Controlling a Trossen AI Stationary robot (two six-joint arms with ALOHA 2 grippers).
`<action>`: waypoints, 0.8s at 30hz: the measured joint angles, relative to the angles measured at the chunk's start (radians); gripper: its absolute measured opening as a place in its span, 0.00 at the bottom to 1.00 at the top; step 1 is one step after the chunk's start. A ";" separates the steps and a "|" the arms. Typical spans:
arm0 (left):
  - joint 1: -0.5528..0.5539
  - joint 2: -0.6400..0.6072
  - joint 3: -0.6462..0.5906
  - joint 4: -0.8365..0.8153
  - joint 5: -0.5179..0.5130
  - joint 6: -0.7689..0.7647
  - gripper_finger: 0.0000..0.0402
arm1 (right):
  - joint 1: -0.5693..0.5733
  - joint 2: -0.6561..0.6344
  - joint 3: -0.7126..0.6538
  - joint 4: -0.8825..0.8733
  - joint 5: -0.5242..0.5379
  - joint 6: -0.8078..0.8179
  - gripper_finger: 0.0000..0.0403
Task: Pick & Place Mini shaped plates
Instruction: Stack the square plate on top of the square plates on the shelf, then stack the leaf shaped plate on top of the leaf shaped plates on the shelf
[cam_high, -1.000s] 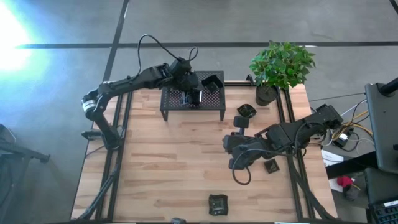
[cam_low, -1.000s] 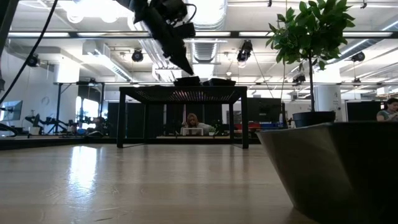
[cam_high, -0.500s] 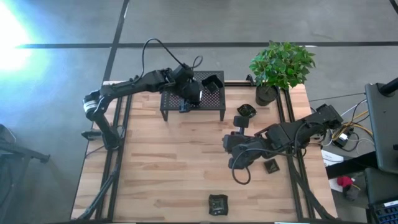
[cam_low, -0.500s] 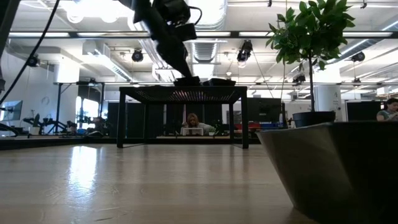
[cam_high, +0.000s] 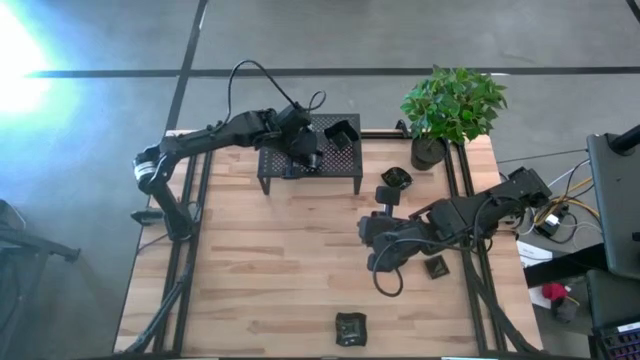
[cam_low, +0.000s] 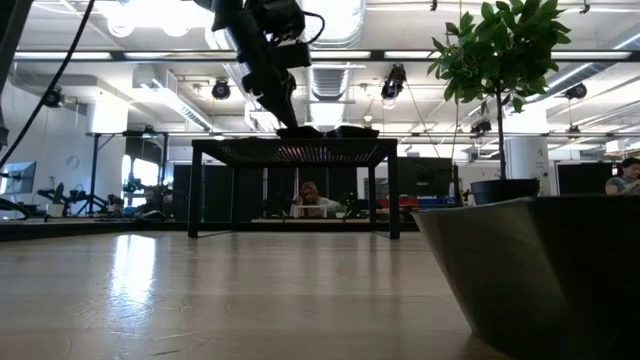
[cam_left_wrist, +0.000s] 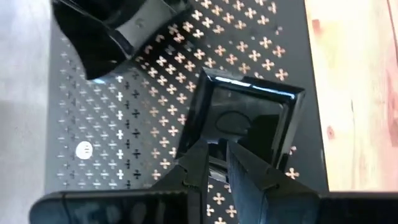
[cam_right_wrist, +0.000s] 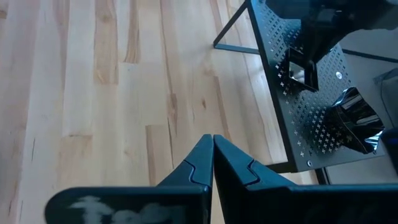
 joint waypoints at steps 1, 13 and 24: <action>0.000 0.000 0.011 -0.003 0.000 -0.004 0.13 | 0.000 0.000 0.000 0.000 0.007 0.000 0.02; -0.067 -0.137 0.048 -0.028 0.001 -0.074 0.13 | -0.005 0.000 0.000 -0.001 0.043 0.011 0.02; -0.386 -0.322 -0.082 0.039 -0.204 -0.176 0.12 | -0.006 0.000 -0.012 -0.126 0.033 0.244 0.02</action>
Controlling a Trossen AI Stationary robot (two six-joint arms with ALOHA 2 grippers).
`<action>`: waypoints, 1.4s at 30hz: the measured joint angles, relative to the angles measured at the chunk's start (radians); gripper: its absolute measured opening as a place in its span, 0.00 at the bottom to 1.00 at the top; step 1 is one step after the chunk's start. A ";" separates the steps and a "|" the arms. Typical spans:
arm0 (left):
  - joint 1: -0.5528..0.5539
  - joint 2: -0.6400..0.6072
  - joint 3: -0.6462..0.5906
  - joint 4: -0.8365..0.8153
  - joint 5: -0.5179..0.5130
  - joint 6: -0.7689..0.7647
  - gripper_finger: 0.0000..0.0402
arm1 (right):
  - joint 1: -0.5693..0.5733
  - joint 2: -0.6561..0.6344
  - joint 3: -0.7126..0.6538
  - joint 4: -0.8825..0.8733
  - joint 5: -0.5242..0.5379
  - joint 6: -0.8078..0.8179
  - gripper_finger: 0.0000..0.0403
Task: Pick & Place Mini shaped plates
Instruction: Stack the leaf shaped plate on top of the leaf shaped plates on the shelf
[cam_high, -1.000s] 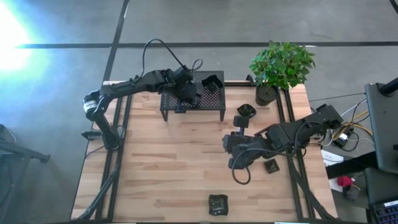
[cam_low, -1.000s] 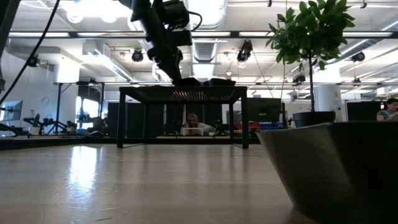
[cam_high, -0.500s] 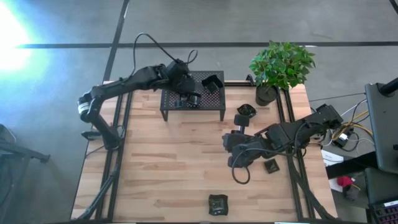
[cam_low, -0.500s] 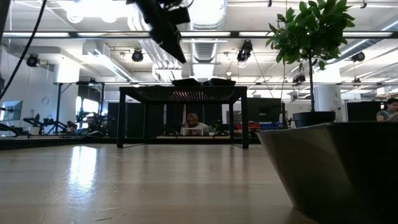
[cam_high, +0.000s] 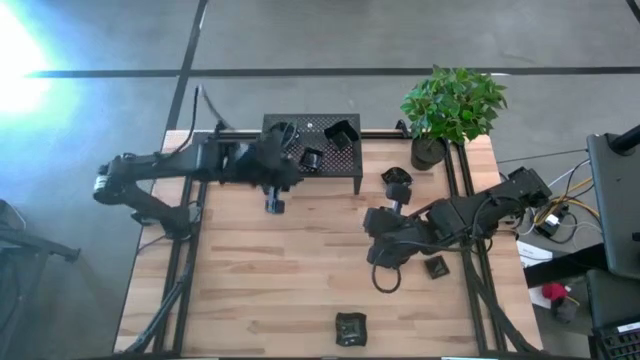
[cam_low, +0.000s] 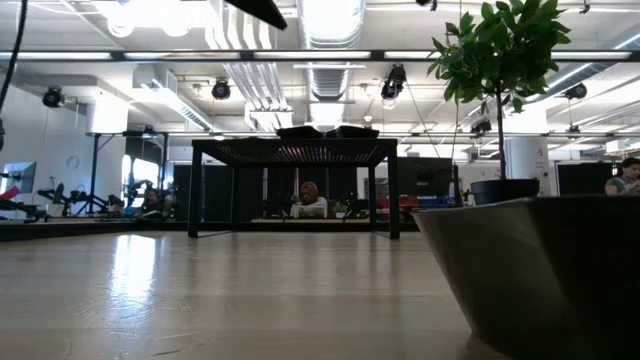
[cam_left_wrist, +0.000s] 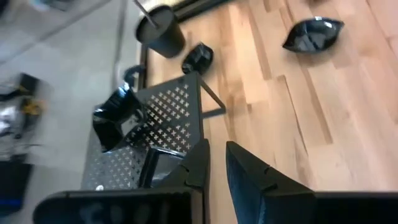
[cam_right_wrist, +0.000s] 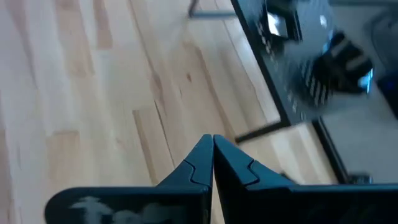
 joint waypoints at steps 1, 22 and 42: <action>-0.035 -0.012 -0.017 0.013 -0.038 -0.019 0.11 | 0.000 0.000 -0.007 -0.014 0.000 0.027 0.02; -0.567 -0.093 -0.244 0.145 -0.376 -0.331 0.11 | 0.041 0.000 -0.175 -0.063 -0.238 0.465 0.19; -0.617 -0.090 -0.244 0.148 -0.383 -0.386 0.11 | -0.038 -0.002 -0.595 -0.019 -0.465 0.736 0.20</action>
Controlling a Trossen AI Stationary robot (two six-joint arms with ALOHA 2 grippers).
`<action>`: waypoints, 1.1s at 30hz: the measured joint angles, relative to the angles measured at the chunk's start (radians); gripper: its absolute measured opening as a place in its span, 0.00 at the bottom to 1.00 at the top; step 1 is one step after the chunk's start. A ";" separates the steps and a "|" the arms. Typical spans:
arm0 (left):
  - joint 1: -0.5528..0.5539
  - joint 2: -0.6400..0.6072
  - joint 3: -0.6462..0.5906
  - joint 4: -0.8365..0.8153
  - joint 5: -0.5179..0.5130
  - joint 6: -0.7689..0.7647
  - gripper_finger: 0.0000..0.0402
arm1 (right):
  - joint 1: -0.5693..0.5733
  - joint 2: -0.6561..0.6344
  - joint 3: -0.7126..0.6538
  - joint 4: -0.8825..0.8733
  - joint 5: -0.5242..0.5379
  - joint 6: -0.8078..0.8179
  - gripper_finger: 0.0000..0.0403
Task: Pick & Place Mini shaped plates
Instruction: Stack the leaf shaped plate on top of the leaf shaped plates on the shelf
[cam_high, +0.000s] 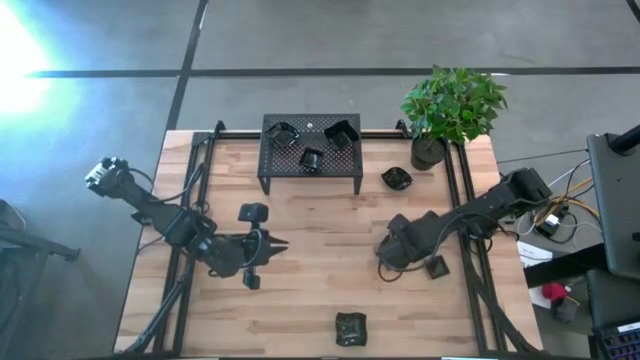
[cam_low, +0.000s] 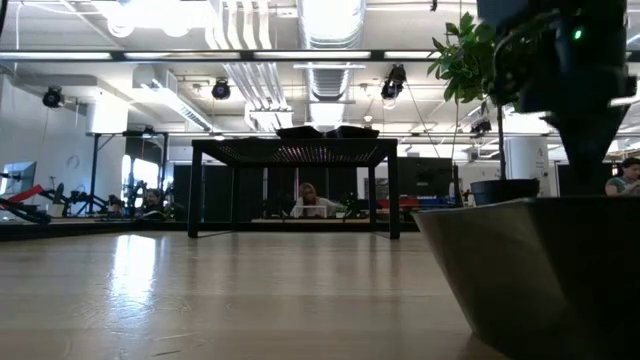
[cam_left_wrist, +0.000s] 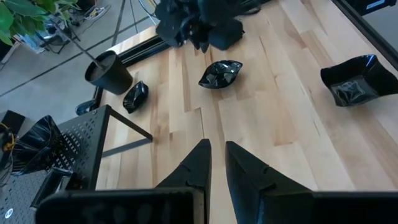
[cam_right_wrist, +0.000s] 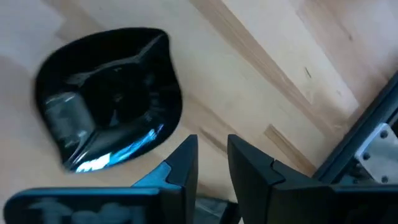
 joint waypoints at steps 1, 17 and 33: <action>0.000 0.000 0.000 0.000 0.000 0.000 0.11 | -0.009 0.000 -0.015 0.019 -0.001 0.000 0.20; 0.000 0.001 0.000 0.003 0.000 -0.027 0.11 | -0.035 0.000 -0.135 0.207 -0.052 -0.074 0.22; 0.000 0.001 0.000 0.004 0.000 -0.022 0.11 | -0.039 0.000 -0.185 0.309 -0.068 -0.045 0.23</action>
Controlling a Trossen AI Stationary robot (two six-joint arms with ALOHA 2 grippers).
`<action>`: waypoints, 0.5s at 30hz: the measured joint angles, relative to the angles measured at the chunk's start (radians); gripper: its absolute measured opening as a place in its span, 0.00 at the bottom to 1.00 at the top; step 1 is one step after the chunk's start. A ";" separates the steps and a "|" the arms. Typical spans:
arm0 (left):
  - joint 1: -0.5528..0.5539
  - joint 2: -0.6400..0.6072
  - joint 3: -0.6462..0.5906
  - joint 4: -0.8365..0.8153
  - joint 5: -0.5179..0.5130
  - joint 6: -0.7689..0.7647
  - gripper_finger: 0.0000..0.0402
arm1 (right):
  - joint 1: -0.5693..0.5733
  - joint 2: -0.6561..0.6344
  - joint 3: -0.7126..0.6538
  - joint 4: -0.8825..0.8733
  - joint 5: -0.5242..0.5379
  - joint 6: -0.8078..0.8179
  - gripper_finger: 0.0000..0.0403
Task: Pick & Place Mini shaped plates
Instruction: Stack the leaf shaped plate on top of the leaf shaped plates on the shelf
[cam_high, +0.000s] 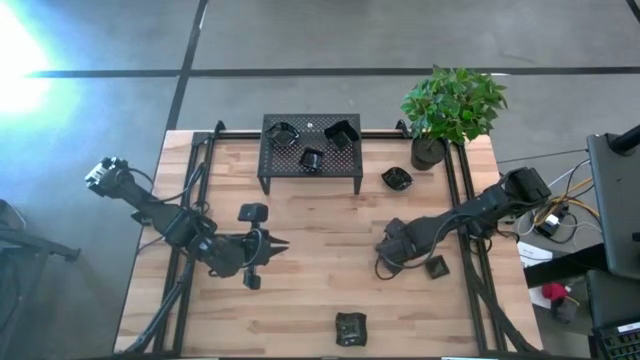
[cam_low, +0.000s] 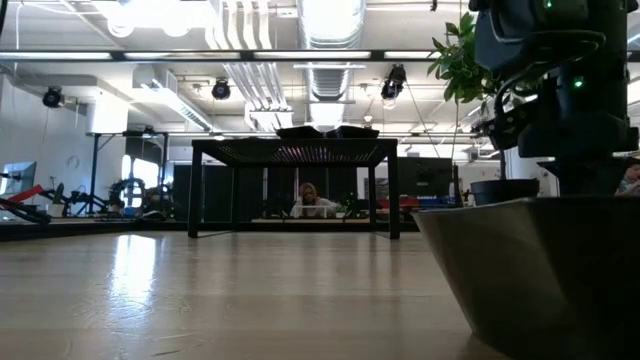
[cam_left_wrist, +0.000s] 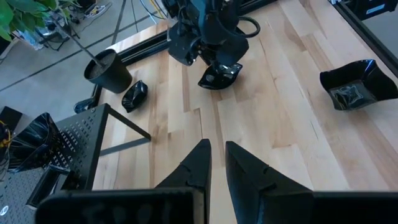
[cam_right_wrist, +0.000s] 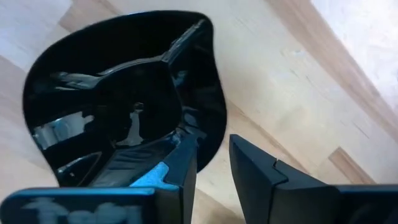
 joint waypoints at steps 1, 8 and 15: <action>0.000 0.000 0.000 0.000 0.000 0.000 0.11 | 0.000 0.000 -0.005 0.011 -0.006 0.000 0.23; 0.000 0.000 0.000 0.000 0.000 0.001 0.11 | -0.002 0.000 -0.044 0.148 -0.021 -0.047 0.20; 0.000 0.000 0.000 0.000 0.000 0.001 0.11 | -0.002 0.000 -0.041 0.152 -0.017 -0.079 0.07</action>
